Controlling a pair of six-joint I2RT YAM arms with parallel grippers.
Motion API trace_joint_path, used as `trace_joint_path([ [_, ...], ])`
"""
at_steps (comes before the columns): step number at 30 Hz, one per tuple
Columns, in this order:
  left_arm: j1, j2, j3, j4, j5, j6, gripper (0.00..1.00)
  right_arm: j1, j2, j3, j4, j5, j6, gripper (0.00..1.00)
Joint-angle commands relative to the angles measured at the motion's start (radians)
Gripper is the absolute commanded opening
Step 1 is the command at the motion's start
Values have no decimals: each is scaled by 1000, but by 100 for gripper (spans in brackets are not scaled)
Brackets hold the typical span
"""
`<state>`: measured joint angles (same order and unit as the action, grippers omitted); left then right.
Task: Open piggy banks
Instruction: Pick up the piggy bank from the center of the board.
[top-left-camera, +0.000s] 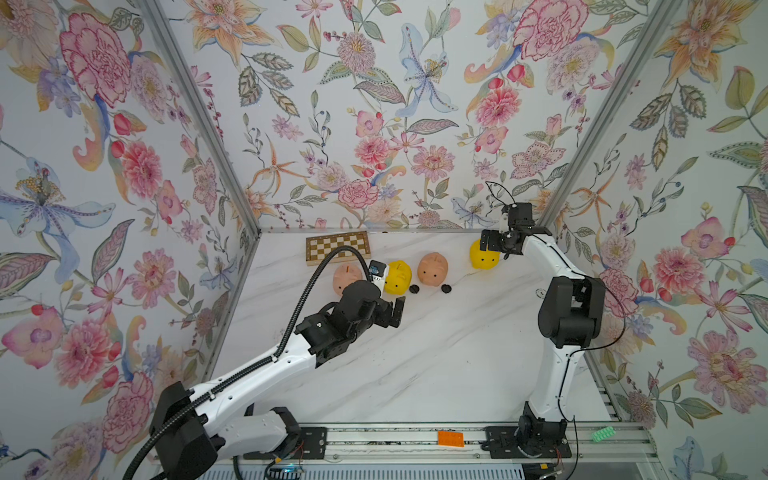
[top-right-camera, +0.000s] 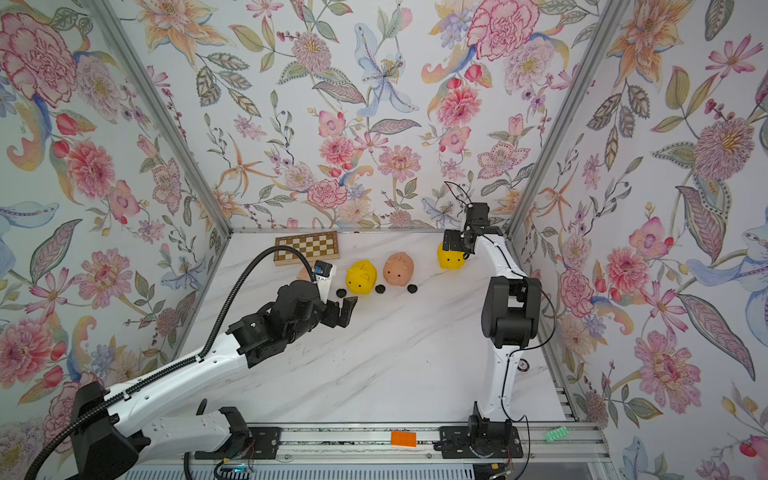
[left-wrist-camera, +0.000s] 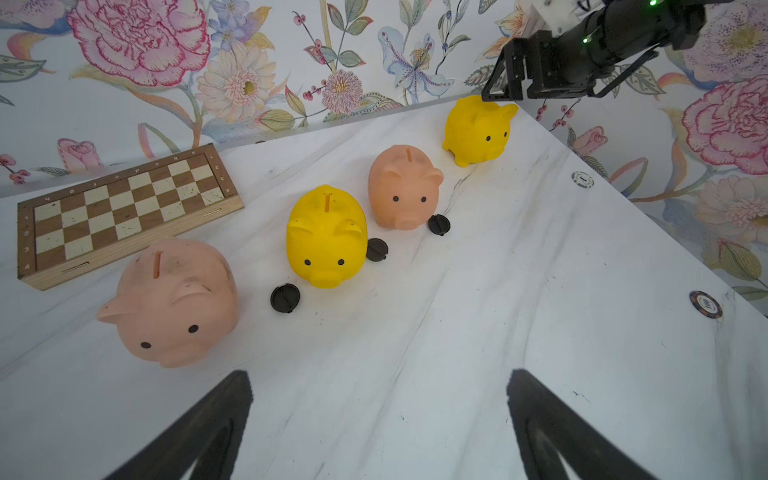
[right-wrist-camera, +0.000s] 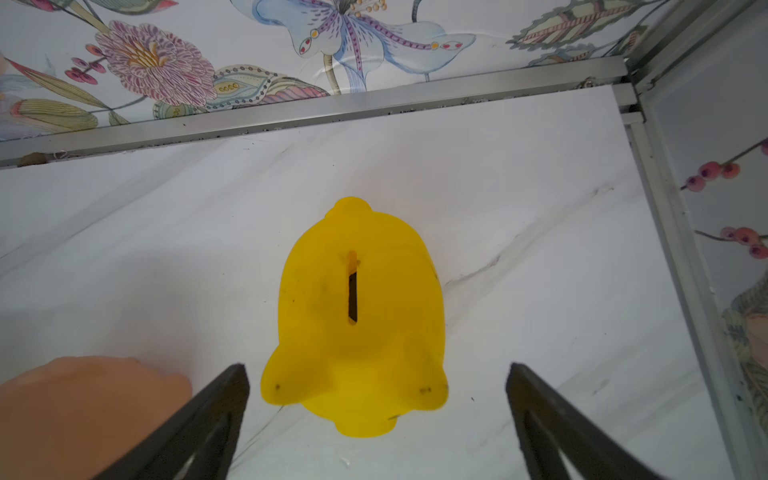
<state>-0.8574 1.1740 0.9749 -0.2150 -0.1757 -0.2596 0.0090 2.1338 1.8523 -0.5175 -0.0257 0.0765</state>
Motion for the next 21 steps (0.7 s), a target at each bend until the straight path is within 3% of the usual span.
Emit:
trace_joint_path([
  [1,4,-51,-10,-48,53,52,99,3,28,51,-38,-29,-40,99],
  [21,32,-125,-30,-46,75,115,99,34,72,38,-23,17,-58,94],
])
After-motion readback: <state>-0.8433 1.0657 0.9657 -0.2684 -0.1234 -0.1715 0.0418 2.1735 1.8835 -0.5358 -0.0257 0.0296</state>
